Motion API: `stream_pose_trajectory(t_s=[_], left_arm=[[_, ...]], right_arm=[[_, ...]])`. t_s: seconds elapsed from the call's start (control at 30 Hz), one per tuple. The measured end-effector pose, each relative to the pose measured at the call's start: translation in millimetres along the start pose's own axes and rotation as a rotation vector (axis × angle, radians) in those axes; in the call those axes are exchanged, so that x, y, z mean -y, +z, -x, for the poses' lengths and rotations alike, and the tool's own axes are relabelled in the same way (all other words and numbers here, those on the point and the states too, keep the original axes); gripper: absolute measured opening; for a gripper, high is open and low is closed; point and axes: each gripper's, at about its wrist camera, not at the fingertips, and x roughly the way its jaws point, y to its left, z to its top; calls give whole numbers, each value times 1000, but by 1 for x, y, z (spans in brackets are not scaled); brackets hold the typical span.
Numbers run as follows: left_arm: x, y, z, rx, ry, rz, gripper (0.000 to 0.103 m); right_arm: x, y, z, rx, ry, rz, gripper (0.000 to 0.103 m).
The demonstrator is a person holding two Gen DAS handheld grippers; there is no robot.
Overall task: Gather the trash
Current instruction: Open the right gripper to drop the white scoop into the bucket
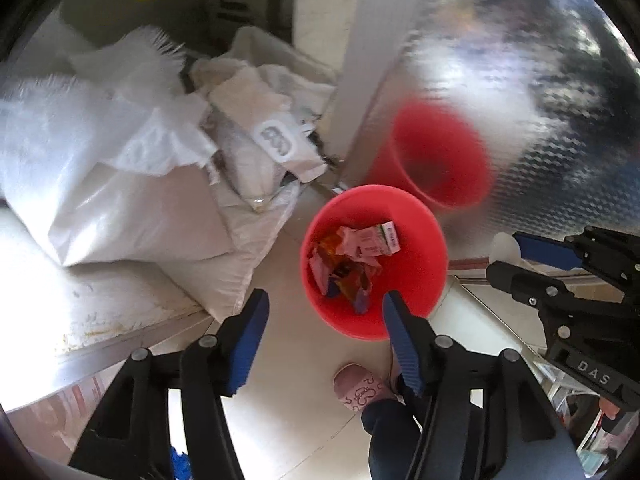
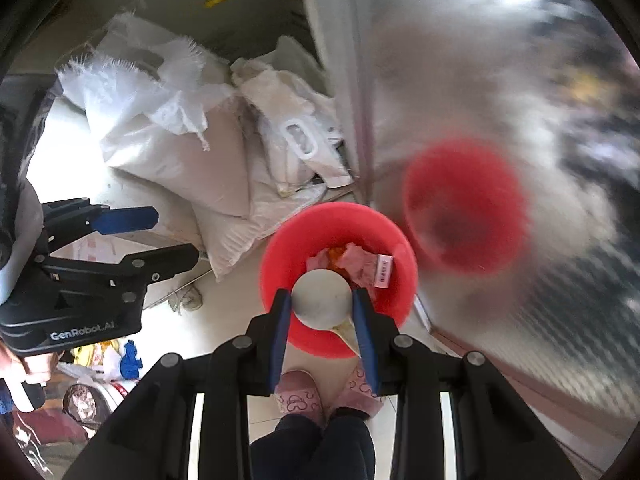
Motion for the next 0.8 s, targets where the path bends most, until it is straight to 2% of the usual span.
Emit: stream_pose_trajectory(t_s=[0.13, 0.57, 0.6, 0.67, 0.7, 0.73, 0.8], left_arm=[[-10, -4, -4, -5, 6, 37, 64], [-20, -9, -11, -7, 17, 70, 70], [-21, -9, -10, -9, 18, 71, 70], [-21, -11, -8, -6, 22, 73, 70], [-21, -12, -7, -2, 26, 72, 70], [-21, -13, -6, 1, 33, 69, 70], [-19, -16, -6, 4, 50, 63, 70]], right_arm=[[-5, 7, -10, -12, -2, 46, 30], [-16, 16, -29, -55, -19, 106, 30], [-17, 16, -31, -63, -17, 108, 32], [-19, 17, -35, -72, 0, 109, 50], [-19, 16, -36, -77, 7, 110, 65], [-19, 15, -37, -84, 7, 111, 76], [-21, 13, -35, -89, 2, 112, 77]])
